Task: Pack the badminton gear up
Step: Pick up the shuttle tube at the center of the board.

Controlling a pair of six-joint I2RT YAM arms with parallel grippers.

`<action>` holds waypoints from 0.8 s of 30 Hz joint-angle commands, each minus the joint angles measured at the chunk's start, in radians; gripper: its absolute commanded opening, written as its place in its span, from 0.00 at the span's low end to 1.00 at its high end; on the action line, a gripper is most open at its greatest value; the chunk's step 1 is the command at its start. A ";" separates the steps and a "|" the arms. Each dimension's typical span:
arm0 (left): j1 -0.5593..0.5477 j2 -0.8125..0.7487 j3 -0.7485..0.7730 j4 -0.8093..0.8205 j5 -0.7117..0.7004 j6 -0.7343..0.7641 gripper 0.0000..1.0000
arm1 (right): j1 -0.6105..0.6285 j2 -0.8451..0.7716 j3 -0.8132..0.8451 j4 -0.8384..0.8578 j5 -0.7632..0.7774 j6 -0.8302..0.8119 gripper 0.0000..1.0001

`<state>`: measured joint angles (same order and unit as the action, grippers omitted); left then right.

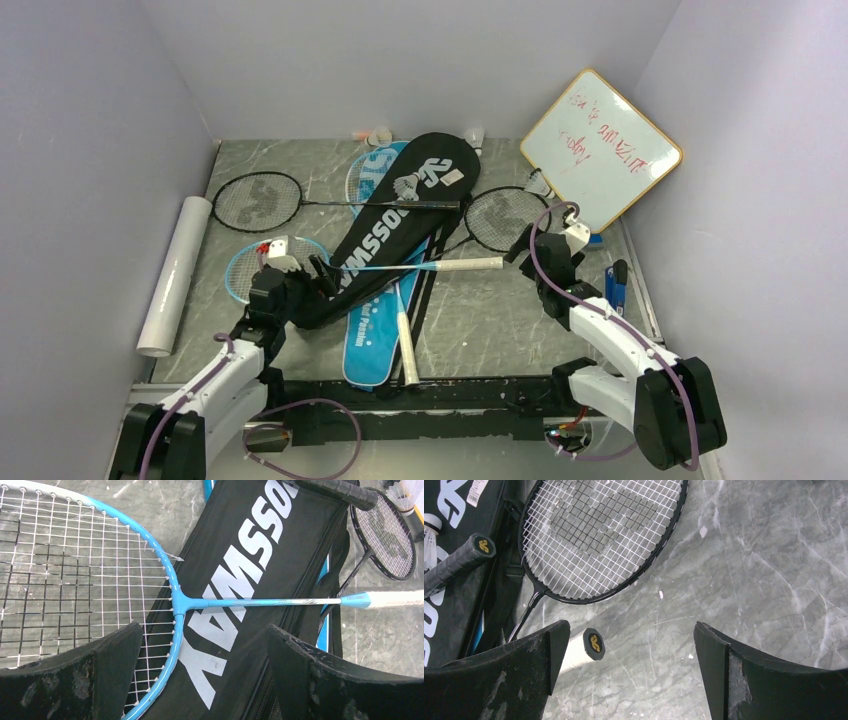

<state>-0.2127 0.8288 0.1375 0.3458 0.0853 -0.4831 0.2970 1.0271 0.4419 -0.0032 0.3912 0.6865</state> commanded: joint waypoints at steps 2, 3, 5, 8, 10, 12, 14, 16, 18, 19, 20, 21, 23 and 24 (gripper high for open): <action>0.001 -0.016 0.037 0.013 0.011 0.002 0.97 | 0.000 0.001 0.044 -0.082 0.029 0.024 1.00; 0.001 -0.017 0.038 0.010 0.015 0.002 0.97 | -0.001 0.007 0.061 -0.106 0.031 0.029 1.00; 0.000 -0.017 0.048 -0.005 0.009 -0.008 0.97 | -0.001 0.018 0.086 -0.131 -0.002 0.021 1.00; 0.000 -0.034 0.074 -0.091 -0.063 -0.045 0.97 | -0.001 0.039 0.123 -0.150 -0.092 -0.005 1.00; 0.000 -0.050 0.077 -0.129 -0.083 -0.064 0.97 | -0.001 0.057 0.146 -0.158 -0.142 -0.015 1.00; 0.000 -0.065 0.069 -0.120 -0.084 -0.051 0.97 | -0.001 0.082 0.174 -0.173 -0.183 -0.030 1.00; -0.001 -0.072 0.059 -0.102 -0.063 -0.049 0.97 | 0.000 0.105 0.209 -0.199 -0.205 -0.043 1.00; -0.001 -0.073 0.059 -0.084 -0.032 -0.041 0.97 | -0.001 0.115 0.234 -0.208 -0.237 -0.065 1.00; 0.001 -0.066 0.074 -0.087 -0.037 -0.063 0.97 | 0.000 0.112 0.242 -0.176 -0.311 -0.113 1.00; 0.000 -0.059 0.091 -0.115 -0.069 -0.091 0.97 | 0.004 0.107 0.244 -0.159 -0.349 -0.125 1.00; -0.001 -0.052 0.119 -0.154 -0.082 -0.125 0.97 | 0.006 0.101 0.244 -0.145 -0.377 -0.130 1.00; 0.000 -0.041 0.149 -0.199 -0.134 -0.154 0.97 | 0.011 0.094 0.246 -0.121 -0.406 -0.135 1.00; 0.001 -0.017 0.219 -0.282 -0.233 -0.203 0.97 | 0.030 0.092 0.257 -0.106 -0.418 -0.146 1.00; 0.001 -0.004 0.254 -0.328 -0.288 -0.224 0.97 | 0.041 0.095 0.263 -0.101 -0.415 -0.150 1.00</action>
<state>-0.2131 0.7925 0.2447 0.1490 -0.0200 -0.5926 0.3077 1.1435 0.6502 -0.1719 0.0639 0.5888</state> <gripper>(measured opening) 0.970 0.997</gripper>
